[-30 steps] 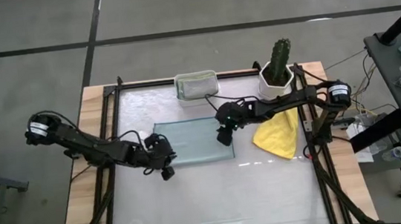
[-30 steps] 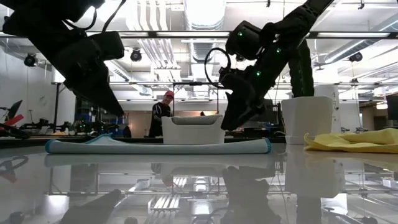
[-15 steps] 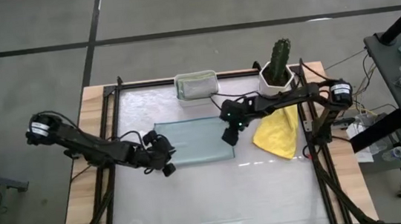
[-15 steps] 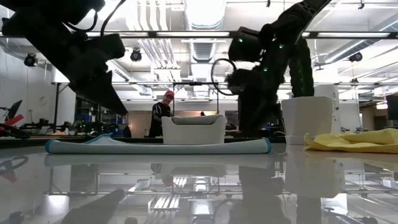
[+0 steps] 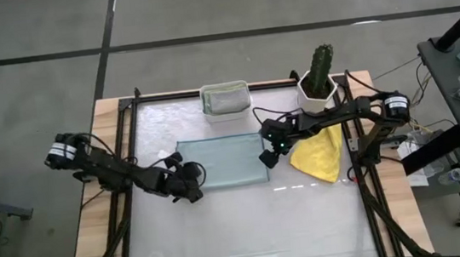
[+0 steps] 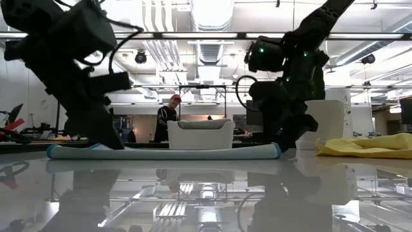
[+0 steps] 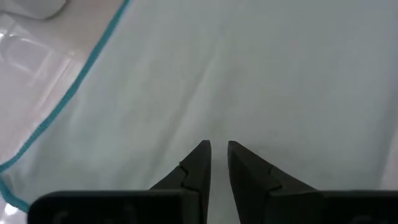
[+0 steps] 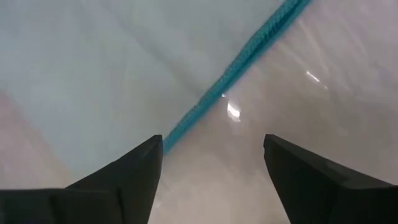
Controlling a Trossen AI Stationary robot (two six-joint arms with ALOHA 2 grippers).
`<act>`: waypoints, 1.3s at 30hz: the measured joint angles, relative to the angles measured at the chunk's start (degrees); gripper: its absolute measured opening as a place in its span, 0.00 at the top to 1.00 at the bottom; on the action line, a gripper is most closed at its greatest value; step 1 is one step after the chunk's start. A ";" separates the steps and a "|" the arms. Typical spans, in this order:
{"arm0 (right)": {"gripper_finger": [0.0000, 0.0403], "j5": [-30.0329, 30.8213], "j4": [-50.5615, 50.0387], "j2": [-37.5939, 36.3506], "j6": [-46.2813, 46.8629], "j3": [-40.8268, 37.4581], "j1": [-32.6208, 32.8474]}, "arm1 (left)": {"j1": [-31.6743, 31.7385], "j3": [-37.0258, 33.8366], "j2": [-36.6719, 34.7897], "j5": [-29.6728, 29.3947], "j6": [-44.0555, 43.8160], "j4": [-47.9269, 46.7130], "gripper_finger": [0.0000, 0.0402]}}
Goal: Fold microfiber towels
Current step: Fold the light blue cloth
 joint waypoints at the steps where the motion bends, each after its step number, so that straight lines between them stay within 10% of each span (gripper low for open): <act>1: 0.33 -0.01 0.75 0.21 0.16 -0.13 -0.02 | 0.03 0.06 0.58 -0.02 0.00 -0.03 0.90; 14: 0.32 0.60 4.77 -0.93 -3.70 -0.29 -0.17 | 0.05 0.94 -1.83 3.57 1.56 -0.23 0.90; 27: 0.34 0.33 7.19 -3.56 -18.71 1.89 6.75 | -1.97 1.32 -8.87 27.21 3.35 -0.69 0.89; 39: 0.38 11.08 6.44 -3.48 -27.26 2.63 16.45 | -6.70 2.48 -10.71 29.28 3.31 -8.08 0.60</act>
